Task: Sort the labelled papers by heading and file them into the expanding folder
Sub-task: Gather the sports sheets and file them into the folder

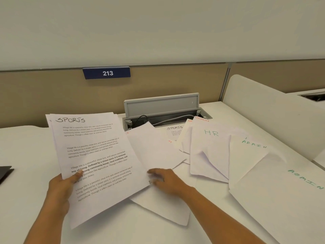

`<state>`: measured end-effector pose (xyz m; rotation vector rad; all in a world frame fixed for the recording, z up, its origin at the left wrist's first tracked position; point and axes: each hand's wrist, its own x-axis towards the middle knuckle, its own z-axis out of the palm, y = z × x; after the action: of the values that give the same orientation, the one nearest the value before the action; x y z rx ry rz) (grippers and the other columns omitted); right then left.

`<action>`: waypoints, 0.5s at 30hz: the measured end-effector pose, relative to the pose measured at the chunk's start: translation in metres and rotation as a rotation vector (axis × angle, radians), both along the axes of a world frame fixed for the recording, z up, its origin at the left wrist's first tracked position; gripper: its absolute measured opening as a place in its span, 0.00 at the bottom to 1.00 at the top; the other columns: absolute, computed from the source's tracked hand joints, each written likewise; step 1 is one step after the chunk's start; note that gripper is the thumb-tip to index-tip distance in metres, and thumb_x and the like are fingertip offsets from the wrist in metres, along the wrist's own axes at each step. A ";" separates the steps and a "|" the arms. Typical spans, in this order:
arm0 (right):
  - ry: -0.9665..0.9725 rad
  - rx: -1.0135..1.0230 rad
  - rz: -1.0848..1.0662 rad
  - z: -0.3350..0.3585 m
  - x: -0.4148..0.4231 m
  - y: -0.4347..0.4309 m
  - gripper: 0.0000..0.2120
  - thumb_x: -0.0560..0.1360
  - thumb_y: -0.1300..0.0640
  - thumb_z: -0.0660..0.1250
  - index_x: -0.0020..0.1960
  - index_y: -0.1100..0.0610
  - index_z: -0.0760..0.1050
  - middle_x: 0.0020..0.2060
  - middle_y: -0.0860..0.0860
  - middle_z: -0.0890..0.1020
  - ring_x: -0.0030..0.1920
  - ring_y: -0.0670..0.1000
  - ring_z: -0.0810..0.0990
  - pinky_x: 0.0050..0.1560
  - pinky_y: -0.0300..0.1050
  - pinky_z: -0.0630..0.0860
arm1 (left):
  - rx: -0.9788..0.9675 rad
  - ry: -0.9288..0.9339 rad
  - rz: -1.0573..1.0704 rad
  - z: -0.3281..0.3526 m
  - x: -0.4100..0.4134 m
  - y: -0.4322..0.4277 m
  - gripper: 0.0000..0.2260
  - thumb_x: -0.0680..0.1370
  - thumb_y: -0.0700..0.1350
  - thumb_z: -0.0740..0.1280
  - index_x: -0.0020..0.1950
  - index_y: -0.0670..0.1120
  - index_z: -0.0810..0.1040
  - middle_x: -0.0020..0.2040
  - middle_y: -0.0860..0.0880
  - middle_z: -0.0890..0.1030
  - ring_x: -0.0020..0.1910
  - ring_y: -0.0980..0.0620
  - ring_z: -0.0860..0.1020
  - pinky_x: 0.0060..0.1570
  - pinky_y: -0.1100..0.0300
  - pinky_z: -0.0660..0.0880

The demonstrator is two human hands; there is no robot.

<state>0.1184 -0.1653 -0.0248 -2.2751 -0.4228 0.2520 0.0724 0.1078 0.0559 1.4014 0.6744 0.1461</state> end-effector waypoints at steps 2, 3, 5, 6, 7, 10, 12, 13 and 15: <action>-0.118 0.033 -0.225 -0.001 0.005 -0.008 0.18 0.77 0.60 0.62 0.66 0.58 0.71 0.68 0.53 0.71 0.68 0.51 0.69 0.70 0.46 0.64 | -0.003 0.011 -0.002 -0.001 -0.001 0.003 0.16 0.76 0.36 0.65 0.64 0.37 0.73 0.47 0.40 0.78 0.36 0.47 0.75 0.39 0.56 0.72; -0.156 -0.038 -0.314 -0.001 0.008 -0.013 0.20 0.77 0.58 0.62 0.68 0.58 0.69 0.71 0.53 0.67 0.71 0.51 0.65 0.72 0.47 0.60 | -0.005 0.014 -0.005 -0.001 -0.001 0.004 0.16 0.76 0.36 0.66 0.64 0.37 0.73 0.49 0.40 0.78 0.36 0.47 0.75 0.39 0.56 0.72; -0.075 -0.330 -0.411 -0.003 0.010 -0.022 0.27 0.79 0.50 0.58 0.74 0.58 0.57 0.75 0.56 0.55 0.76 0.53 0.53 0.75 0.48 0.51 | -0.010 0.016 -0.019 -0.002 -0.002 0.005 0.16 0.76 0.36 0.65 0.64 0.37 0.73 0.49 0.39 0.78 0.36 0.47 0.75 0.41 0.53 0.73; -0.013 -0.436 -0.421 -0.005 0.010 -0.025 0.29 0.79 0.46 0.56 0.76 0.57 0.53 0.76 0.58 0.51 0.76 0.54 0.49 0.75 0.49 0.47 | -0.008 0.021 -0.027 -0.002 -0.002 0.005 0.16 0.76 0.36 0.65 0.64 0.37 0.73 0.51 0.38 0.78 0.36 0.46 0.75 0.44 0.50 0.74; 0.019 -0.477 -0.414 -0.006 0.008 -0.026 0.31 0.79 0.44 0.54 0.76 0.57 0.50 0.76 0.58 0.49 0.77 0.54 0.46 0.75 0.50 0.45 | -0.007 0.026 -0.036 -0.003 -0.003 0.005 0.16 0.76 0.36 0.65 0.64 0.37 0.73 0.54 0.37 0.78 0.36 0.46 0.75 0.48 0.47 0.74; -0.021 -0.501 -0.367 -0.007 0.003 -0.018 0.31 0.79 0.42 0.53 0.76 0.56 0.52 0.76 0.56 0.52 0.76 0.53 0.49 0.75 0.51 0.47 | 0.001 0.039 -0.037 -0.004 -0.003 0.006 0.16 0.77 0.36 0.65 0.64 0.37 0.72 0.50 0.40 0.78 0.36 0.46 0.75 0.51 0.46 0.72; -0.103 -0.558 -0.360 -0.005 0.002 -0.012 0.28 0.78 0.42 0.55 0.73 0.56 0.59 0.73 0.54 0.62 0.74 0.53 0.58 0.72 0.50 0.56 | 0.007 0.038 -0.027 -0.004 -0.002 0.006 0.16 0.77 0.36 0.65 0.65 0.36 0.72 0.42 0.43 0.78 0.37 0.46 0.75 0.49 0.47 0.73; -0.142 -0.579 -0.370 -0.002 0.002 -0.011 0.26 0.78 0.43 0.55 0.70 0.56 0.63 0.70 0.54 0.67 0.70 0.53 0.63 0.68 0.50 0.60 | 0.007 0.037 -0.028 -0.003 -0.002 0.006 0.17 0.76 0.36 0.65 0.65 0.36 0.72 0.43 0.42 0.78 0.38 0.44 0.76 0.50 0.46 0.73; -0.197 -0.544 -0.405 0.007 0.006 -0.010 0.24 0.76 0.43 0.55 0.66 0.56 0.69 0.61 0.54 0.74 0.64 0.55 0.70 0.61 0.49 0.64 | 0.005 0.040 -0.034 0.000 0.001 0.004 0.16 0.76 0.36 0.65 0.64 0.37 0.72 0.52 0.37 0.79 0.44 0.41 0.76 0.52 0.45 0.72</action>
<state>0.1245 -0.1750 -0.0180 -2.8682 0.0282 -0.0795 0.0736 0.1120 0.0556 1.4228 0.6830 0.0935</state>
